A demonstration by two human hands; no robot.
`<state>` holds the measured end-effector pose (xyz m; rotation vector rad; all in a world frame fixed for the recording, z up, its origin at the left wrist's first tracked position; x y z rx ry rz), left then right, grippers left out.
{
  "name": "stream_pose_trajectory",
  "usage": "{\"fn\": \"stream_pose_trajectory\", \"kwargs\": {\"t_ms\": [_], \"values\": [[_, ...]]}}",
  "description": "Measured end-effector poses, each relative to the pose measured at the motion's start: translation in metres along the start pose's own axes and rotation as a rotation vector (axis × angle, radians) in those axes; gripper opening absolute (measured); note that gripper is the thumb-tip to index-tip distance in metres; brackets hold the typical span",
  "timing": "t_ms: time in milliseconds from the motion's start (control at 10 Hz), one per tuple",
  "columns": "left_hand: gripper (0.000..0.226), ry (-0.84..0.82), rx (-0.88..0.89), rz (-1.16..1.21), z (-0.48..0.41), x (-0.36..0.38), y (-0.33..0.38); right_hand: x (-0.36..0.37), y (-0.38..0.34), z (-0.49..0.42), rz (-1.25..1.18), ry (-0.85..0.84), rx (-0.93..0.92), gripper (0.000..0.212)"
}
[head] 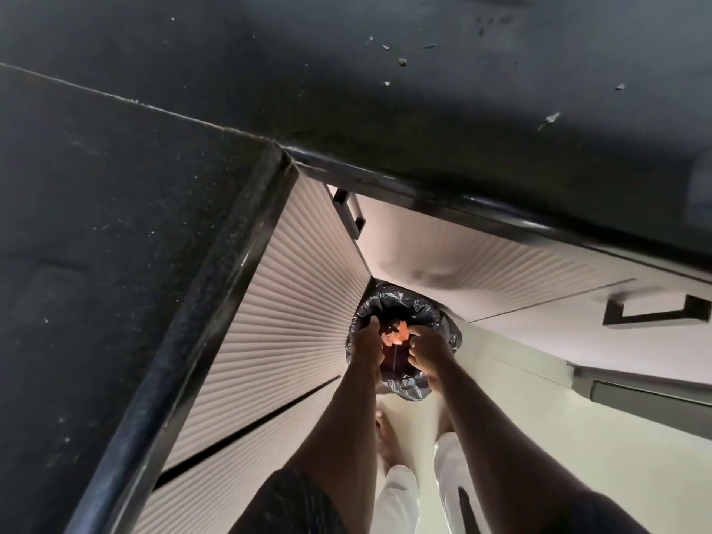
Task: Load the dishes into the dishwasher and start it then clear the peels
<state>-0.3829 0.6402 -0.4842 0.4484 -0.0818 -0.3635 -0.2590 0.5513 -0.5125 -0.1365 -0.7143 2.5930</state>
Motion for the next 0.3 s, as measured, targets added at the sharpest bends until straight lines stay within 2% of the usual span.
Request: {"fn": "stream_pose_trajectory", "kwargs": {"t_ms": [100, 200, 300], "values": [[0.042, 0.018, 0.025, 0.036, 0.008, -0.003, 0.001, 0.0, 0.005, 0.002, -0.039, -0.009, -0.014, 0.042], [0.035, 0.042, 0.055, 0.021, 0.022, -0.008, 0.01, 0.006, 0.008, 0.013, -0.043, -0.032, -0.002, 0.047], [0.033, 0.028, 0.098, 0.021, 0.023, -0.015, -0.008, 0.018, 0.005, 0.056, -0.16, -0.026, -0.016, 0.031]]}}
Point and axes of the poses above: each hand's wrist, its own z-axis away from the middle knuckle, its own x-axis out of the palm, y = z × x, the point moved 10 cm from there along -z, towards the middle knuckle, and after that the axes turned 11 degrees about -y, right-handed, at the moved point
